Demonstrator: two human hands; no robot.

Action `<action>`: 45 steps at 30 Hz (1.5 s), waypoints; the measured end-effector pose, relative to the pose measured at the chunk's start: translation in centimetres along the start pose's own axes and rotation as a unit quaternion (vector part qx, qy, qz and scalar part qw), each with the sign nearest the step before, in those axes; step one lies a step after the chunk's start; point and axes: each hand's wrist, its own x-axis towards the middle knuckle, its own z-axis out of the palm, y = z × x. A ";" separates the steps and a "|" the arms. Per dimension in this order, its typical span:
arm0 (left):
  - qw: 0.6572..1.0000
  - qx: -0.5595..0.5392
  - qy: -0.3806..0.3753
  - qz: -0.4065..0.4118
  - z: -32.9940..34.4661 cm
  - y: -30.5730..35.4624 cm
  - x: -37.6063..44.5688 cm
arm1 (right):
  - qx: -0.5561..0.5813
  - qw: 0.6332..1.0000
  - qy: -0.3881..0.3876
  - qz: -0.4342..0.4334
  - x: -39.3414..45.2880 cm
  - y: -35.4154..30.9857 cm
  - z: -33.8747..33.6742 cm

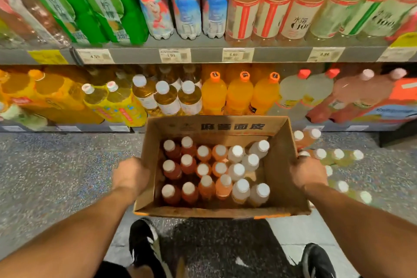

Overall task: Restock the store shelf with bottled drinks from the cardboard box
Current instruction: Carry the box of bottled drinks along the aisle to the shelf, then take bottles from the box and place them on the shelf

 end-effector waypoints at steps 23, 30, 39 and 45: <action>0.995 0.084 -0.049 0.002 0.0 3.3 4.6 | -0.060 0.996 -0.061 -0.016 3.4 -5.0 -0.5; 0.987 0.100 0.016 0.128 -6.3 6.8 0.8 | -0.105 0.985 0.008 -0.133 -2.3 -11.9 -7.0; 0.964 0.114 0.114 0.213 -11.6 7.2 -7.0 | -0.083 0.972 0.093 -0.199 -10.4 -12.2 -10.7; 0.952 0.097 0.176 0.232 -14.1 5.3 -12.0 | -0.072 0.957 0.136 -0.245 -16.9 -11.9 -11.7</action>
